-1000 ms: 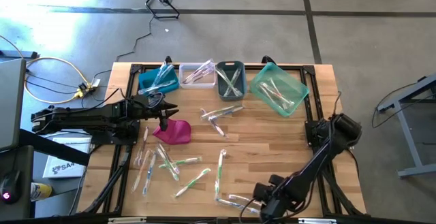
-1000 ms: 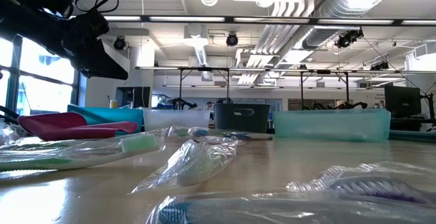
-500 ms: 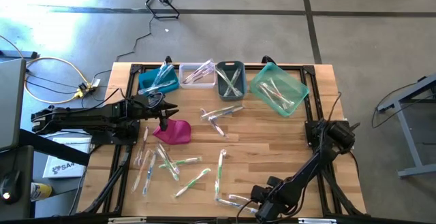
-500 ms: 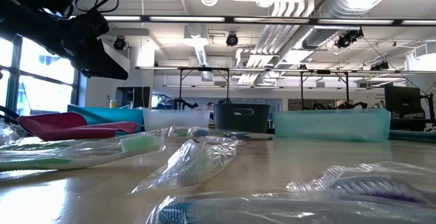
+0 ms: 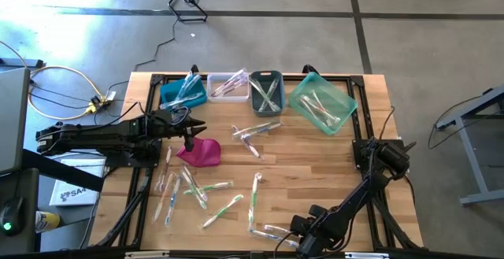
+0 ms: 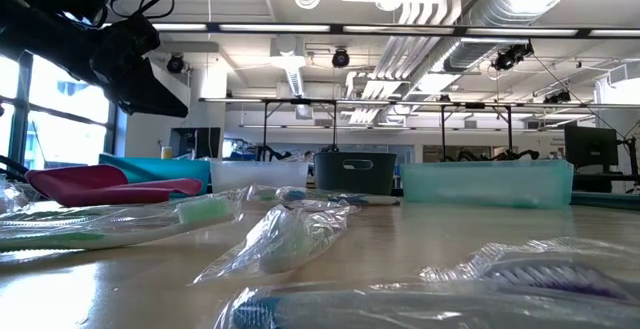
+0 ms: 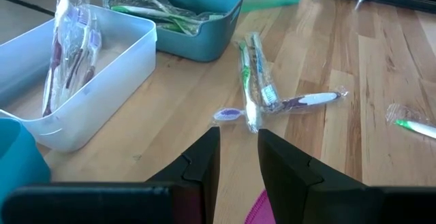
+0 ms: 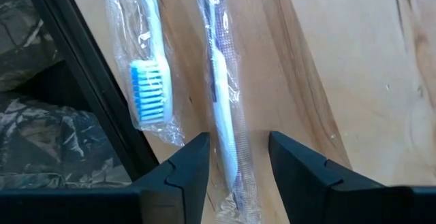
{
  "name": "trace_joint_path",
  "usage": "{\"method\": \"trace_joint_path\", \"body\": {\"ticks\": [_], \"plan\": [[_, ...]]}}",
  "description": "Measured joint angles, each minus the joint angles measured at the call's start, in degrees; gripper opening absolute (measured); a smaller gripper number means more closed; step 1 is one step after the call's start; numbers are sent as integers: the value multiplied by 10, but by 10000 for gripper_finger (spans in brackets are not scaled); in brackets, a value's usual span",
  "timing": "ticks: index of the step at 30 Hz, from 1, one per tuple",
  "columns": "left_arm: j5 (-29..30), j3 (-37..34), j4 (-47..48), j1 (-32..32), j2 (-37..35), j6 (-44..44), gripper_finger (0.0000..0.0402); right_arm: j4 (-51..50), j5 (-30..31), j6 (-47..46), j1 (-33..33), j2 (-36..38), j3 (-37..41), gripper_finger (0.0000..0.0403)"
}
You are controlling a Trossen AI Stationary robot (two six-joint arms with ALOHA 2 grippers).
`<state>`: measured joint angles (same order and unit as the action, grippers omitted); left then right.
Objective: Pick & Place Toothbrushes
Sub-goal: Put the violet toothbrush into the white bin
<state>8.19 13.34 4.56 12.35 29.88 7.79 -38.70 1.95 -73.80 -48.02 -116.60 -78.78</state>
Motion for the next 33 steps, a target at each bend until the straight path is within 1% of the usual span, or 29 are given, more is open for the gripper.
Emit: {"method": "trace_joint_path", "body": {"ticks": [4, 6, 20, 26, 29, 33], "plan": [[0, 0, 0, 0, 0, 0, 95, -2, 5, 0, 1, 0, 0, 144], [0, 0, 0, 0, 0, 0, 95, -2, 5, 0, 1, 0, 0, 136], [0, 0, 1, 0, 0, 0, 95, -5, 2, 0, 1, -1, 1, 16], [0, 0, 1, 0, 0, 0, 95, -4, -4, -15, 2, -1, 1, 23], [0, 0, 0, 0, 0, 0, 95, -2, -8, -16, 2, 0, 1, 14], [0, 0, -1, 0, 0, 1, 95, 2, -11, -16, 2, 1, 1, 13]]}}
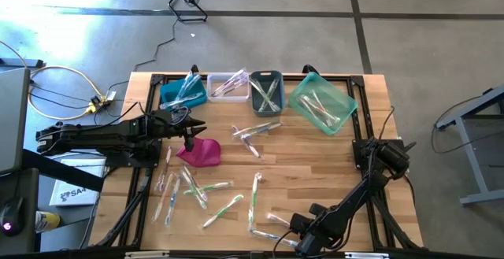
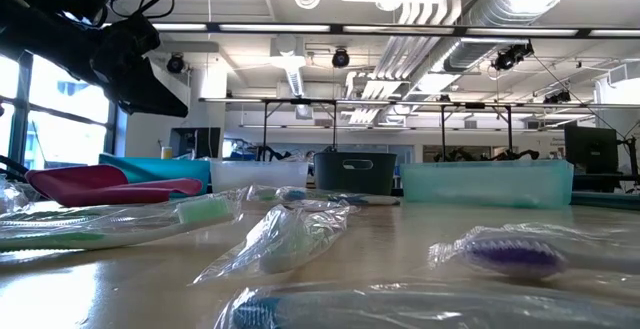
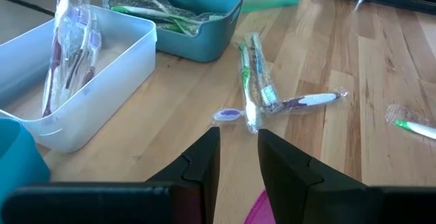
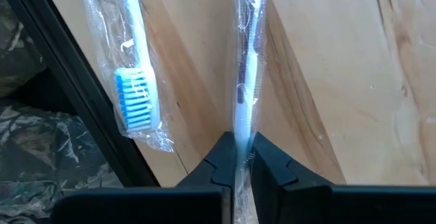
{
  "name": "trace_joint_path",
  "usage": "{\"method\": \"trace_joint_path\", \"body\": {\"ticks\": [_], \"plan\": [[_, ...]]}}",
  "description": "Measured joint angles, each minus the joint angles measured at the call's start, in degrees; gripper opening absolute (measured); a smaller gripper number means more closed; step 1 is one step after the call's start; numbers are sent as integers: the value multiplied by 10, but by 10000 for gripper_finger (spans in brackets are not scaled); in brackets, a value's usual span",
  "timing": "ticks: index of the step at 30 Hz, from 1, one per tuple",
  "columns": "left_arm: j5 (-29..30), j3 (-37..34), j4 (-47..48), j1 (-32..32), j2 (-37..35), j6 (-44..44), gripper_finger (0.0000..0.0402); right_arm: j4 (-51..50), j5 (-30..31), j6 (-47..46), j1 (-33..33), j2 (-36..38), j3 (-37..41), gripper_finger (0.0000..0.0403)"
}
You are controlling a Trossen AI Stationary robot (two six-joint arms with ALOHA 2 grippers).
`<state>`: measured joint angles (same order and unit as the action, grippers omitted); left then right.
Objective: Pick & Place Toothbrushes
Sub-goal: Put the violet toothbrush into the white bin
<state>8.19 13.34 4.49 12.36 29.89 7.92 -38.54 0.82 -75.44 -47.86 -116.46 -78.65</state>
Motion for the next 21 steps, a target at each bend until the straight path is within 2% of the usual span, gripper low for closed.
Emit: {"method": "trace_joint_path", "body": {"ticks": [12, 21], "plan": [[0, 0, -1, 0, 0, 1, 95, 1, -18, 5, 18, 11, 0, 13], [0, 0, -6, 0, 0, 1, 95, -32, 61, 72, 47, 80, 0, 13]]}}
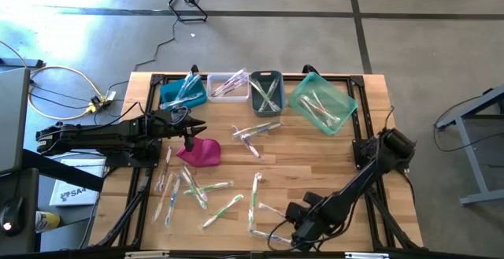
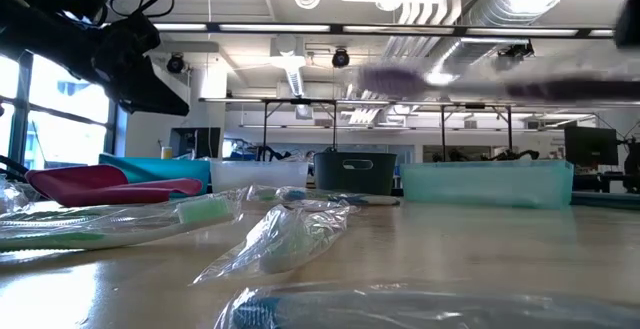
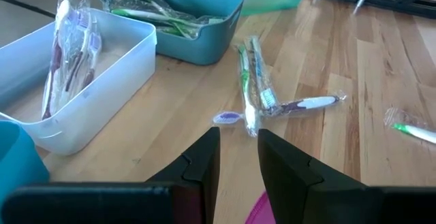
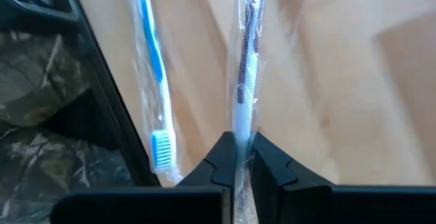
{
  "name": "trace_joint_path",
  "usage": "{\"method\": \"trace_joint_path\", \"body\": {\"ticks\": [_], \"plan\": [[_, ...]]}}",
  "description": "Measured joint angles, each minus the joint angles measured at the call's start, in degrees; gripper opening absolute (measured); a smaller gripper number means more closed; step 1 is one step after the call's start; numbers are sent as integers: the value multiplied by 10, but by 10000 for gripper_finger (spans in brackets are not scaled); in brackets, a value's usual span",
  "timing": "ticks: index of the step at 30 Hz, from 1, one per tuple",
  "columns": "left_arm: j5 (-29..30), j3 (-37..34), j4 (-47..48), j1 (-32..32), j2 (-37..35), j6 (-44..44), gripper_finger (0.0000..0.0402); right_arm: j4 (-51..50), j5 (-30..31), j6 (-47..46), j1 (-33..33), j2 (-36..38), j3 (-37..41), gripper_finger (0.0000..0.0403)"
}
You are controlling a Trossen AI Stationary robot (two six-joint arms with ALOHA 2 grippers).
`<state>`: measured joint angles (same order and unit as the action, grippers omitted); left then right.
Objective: Pick & Place Toothbrushes
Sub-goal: Put the violet toothbrush into the white bin
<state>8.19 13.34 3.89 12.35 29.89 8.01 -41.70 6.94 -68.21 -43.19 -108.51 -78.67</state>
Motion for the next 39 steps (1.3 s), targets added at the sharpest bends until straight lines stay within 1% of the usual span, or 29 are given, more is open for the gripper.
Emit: {"method": "trace_joint_path", "body": {"ticks": [5, 8, 11, 16, 19, 23, 26, 29, 32, 35, 39], "plan": [[0, 0, -9, 0, 0, 0, 95, -54, 41, 43, 17, 52, 0, 13], [0, 0, -9, 0, 0, 0, 95, -102, 56, 63, 28, 87, 0, 13], [0, 0, -9, 0, 0, 0, 95, -156, 80, 66, 29, 120, 0, 13], [0, 0, -9, 0, 0, -1, 95, -215, 124, 67, 27, 171, 0, 13], [8, 0, -14, 0, 0, -2, 95, -245, 152, 68, 23, 190, 0, 13], [26, 0, -19, 0, 0, -2, 95, -287, 162, 71, 26, 205, 0, 13], [28, 0, -26, 0, 0, 0, 95, -312, 171, 89, 34, 212, 0, 13], [28, 0, -35, 0, 0, 0, 95, -325, 172, 110, 49, 225, 0, 13], [29, 0, -44, 0, 0, -2, 95, -319, 172, 132, 69, 250, 23, 13], [35, 0, -43, 0, 0, -2, 95, -291, 172, 153, 99, 289, 74, 13], [60, 0, -43, 0, 0, -2, 95, -200, 159, 200, 145, 351, 166, 13]]}}
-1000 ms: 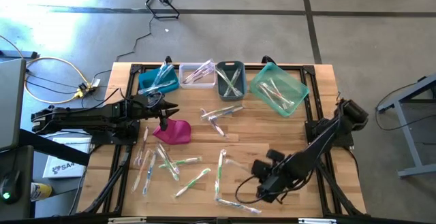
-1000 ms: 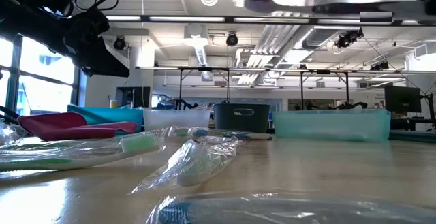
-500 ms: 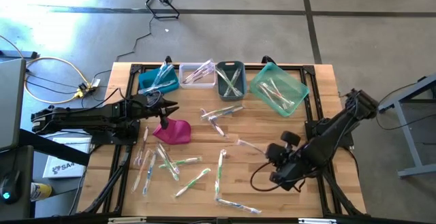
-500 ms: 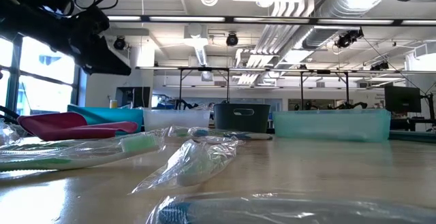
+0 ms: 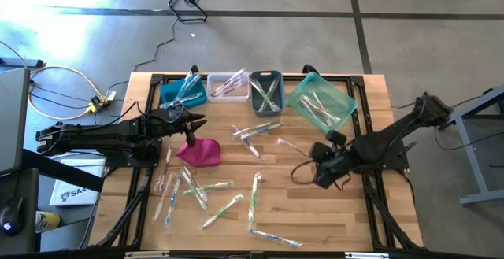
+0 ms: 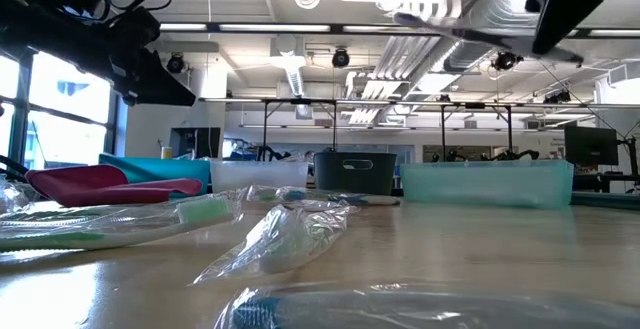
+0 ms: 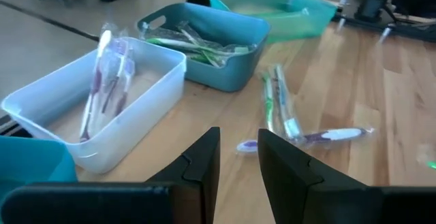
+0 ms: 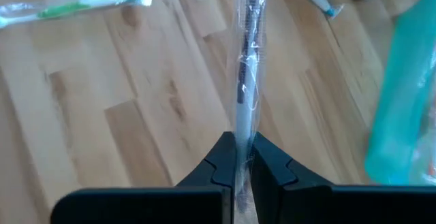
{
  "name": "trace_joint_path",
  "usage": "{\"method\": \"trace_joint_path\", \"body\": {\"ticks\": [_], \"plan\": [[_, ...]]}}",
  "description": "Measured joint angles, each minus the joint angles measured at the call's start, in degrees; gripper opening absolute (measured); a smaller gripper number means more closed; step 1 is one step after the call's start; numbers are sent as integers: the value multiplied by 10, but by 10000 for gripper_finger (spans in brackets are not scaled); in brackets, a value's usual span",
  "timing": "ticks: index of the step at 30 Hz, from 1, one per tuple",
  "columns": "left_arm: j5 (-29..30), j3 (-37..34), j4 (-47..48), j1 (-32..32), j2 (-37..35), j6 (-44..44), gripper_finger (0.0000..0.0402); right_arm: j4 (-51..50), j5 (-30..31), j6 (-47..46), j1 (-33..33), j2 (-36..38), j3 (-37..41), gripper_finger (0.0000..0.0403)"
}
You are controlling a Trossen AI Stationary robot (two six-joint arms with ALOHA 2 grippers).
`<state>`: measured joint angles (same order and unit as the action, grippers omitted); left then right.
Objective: Pick & Place Toothbrushes
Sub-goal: Put the violet toothbrush into the white bin
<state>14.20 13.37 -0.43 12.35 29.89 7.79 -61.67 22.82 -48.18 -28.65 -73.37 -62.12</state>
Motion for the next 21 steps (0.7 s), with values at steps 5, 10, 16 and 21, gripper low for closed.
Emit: {"method": "trace_joint_path", "body": {"ticks": [5, 10, 16, 21], "plan": [[14, 0, -17, 0, 0, 21, 95, 133, -34, 93, 68, 62, 86, 13], [14, 0, -49, 0, 0, 47, 95, 244, -49, 215, 124, 84, 135, 13], [14, 0, -68, 0, 0, 67, 95, 414, -123, 351, 199, 74, 191, 13], [-3, 0, -71, 0, 0, 87, 95, 537, -192, 419, 251, 58, 232, 13]]}}
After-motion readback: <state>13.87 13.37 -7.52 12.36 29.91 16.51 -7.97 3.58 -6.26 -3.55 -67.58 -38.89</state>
